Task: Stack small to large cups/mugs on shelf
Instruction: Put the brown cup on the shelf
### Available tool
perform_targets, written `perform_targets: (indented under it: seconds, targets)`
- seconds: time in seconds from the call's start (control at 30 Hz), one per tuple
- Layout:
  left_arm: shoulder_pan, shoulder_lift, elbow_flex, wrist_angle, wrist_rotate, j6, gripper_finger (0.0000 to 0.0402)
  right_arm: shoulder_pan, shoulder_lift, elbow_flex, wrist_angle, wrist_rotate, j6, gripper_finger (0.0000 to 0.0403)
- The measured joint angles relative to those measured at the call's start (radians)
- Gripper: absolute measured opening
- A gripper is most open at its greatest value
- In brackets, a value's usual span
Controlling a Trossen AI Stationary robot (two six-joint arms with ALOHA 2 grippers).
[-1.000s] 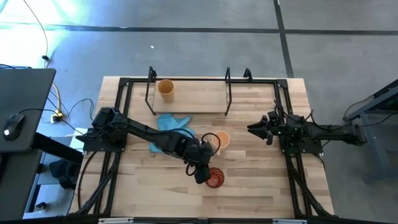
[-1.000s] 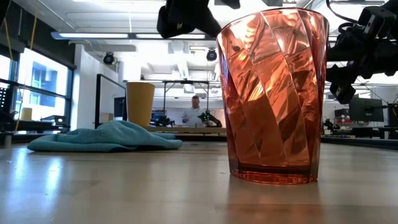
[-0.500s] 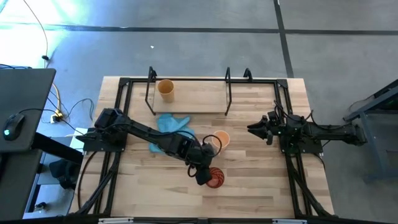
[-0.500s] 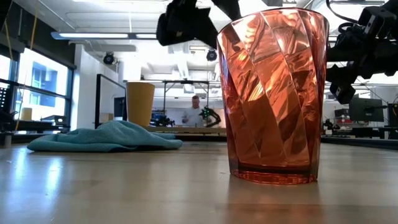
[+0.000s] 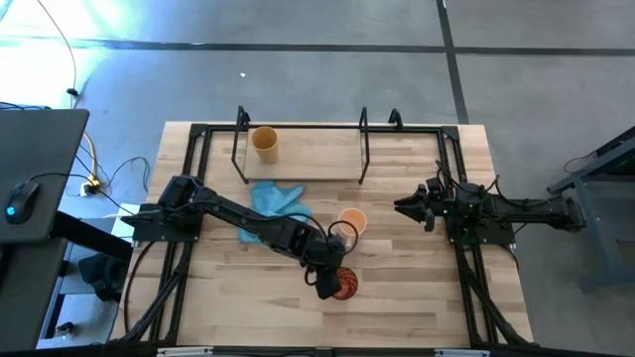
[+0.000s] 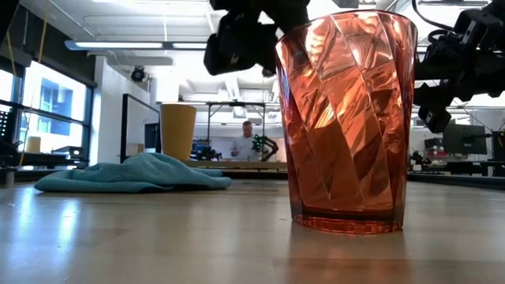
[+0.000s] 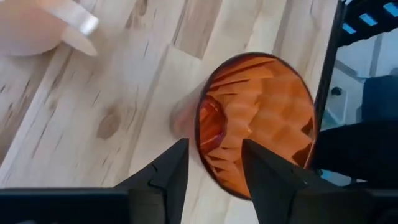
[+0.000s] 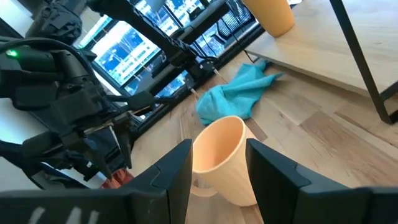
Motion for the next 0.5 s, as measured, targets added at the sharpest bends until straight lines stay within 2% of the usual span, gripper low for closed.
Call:
perform_targets:
  seconds: [0.33, 0.5]
  targets:
    - [0.0, 0.022, -0.001, 0.001, -0.003, -0.007, 0.0127, 0.0, 0.005, 0.0, 0.001, -0.013, 0.0, 0.014]
    - [0.0, 0.022, -0.001, 0.001, -0.03, -0.008, 0.0096, 0.0, 0.005, 0.0, 0.001, -0.018, -0.001, 0.014]
